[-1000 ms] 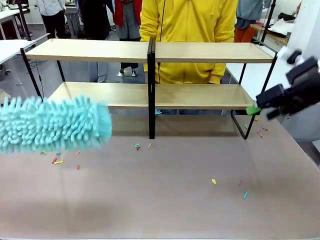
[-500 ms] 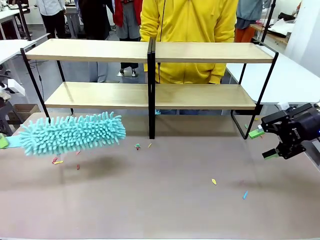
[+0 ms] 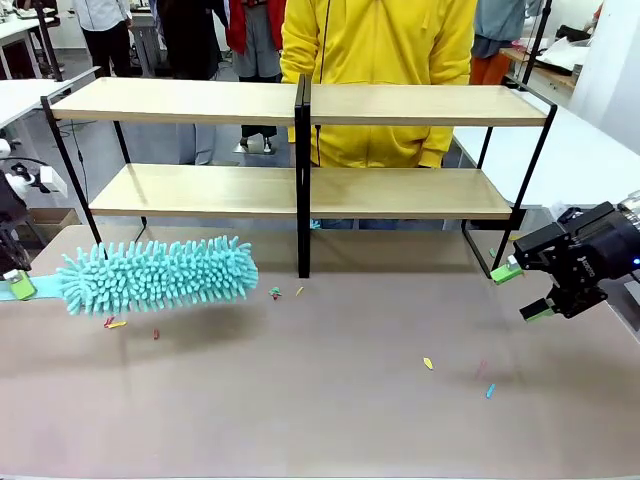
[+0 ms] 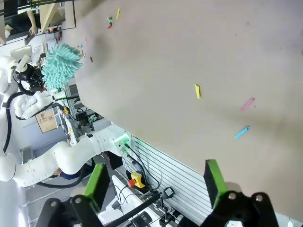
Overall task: Clean the shelves.
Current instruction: Place the Duster on the table.
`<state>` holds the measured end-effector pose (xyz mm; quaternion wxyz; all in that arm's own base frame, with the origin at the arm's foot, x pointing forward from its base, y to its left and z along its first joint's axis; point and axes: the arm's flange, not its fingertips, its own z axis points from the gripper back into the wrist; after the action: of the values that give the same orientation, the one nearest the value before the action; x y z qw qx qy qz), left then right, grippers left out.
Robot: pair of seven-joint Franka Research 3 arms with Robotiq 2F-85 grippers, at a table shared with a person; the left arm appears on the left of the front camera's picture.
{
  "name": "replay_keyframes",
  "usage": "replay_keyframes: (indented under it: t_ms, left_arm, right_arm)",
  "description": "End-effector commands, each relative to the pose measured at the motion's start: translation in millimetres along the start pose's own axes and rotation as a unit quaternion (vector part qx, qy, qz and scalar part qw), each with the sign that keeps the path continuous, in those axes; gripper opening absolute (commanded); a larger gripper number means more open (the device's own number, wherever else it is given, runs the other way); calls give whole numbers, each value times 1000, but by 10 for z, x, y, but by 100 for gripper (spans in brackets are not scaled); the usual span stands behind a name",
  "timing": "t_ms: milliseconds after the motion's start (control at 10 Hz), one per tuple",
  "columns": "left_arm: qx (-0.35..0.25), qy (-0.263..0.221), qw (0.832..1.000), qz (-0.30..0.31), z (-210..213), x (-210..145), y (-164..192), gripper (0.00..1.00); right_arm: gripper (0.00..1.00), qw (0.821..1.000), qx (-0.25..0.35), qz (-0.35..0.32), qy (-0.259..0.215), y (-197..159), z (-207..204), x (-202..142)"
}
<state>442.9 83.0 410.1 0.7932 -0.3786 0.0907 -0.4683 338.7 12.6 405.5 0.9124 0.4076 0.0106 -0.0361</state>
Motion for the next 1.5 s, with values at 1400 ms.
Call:
replay_keyframes:
  t_ms: [1400]
  left_arm:
    - [-72,-453,883,98,903,-265,-680,100]
  right_arm:
    - [100,952,291,-77,55,189,900,-214]
